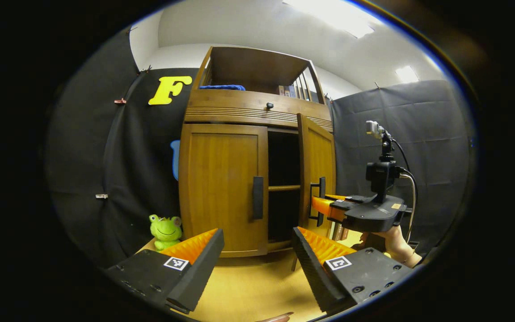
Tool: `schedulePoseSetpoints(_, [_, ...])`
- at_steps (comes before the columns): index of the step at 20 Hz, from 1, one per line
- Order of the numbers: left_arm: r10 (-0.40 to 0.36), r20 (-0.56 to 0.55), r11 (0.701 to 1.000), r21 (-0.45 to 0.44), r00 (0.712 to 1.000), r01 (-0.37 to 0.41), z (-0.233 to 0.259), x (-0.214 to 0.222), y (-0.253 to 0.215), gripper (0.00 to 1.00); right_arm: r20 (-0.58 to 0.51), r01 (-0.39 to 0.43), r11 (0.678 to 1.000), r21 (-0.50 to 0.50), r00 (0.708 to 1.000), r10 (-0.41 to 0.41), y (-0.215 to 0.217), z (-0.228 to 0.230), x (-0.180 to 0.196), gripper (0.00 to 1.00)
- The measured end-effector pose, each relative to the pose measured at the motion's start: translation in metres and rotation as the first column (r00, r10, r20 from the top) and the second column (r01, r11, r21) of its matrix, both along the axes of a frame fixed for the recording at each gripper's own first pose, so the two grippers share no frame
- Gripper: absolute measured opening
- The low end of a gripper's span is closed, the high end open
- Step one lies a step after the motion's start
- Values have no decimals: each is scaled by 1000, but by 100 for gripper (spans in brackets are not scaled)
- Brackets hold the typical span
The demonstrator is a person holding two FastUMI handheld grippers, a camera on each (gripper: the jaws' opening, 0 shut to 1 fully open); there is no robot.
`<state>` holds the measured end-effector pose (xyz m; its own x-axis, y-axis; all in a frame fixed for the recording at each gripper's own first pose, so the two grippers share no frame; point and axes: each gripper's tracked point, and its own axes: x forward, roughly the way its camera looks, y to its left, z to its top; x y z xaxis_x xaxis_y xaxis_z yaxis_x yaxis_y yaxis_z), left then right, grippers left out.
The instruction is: Open the right door of the double-door shoe cabinet with the right hand, and open the left door with the left hand.
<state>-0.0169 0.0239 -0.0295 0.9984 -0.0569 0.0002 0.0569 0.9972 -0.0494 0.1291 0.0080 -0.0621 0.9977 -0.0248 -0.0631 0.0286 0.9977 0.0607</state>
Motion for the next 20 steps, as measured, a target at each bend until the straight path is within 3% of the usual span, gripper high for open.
schedulePoseSetpoints(7, [-70,-1,998,8,998,70,-1,9,-36,95,4,12,1000,25,1000,-12,-29,9,-37,19])
schedulePoseSetpoints(14, [-121,9,993,-5,993,121,2,15,-64,96,5,76,996,46,997,-77,-65,19,-70,19])
schedulePoseSetpoints(15, [-128,8,992,-6,992,128,2,16,-68,96,6,89,995,43,996,-89,-71,20,-74,14])
schedulePoseSetpoints(16, [-136,8,991,-6,991,136,1,17,-72,96,7,103,994,45,995,-104,-77,22,-78,19])
schedulePoseSetpoints(20, [-169,5,986,-12,986,169,-3,22,-87,96,4,152,987,49,988,-152,-100,25,-92,18])
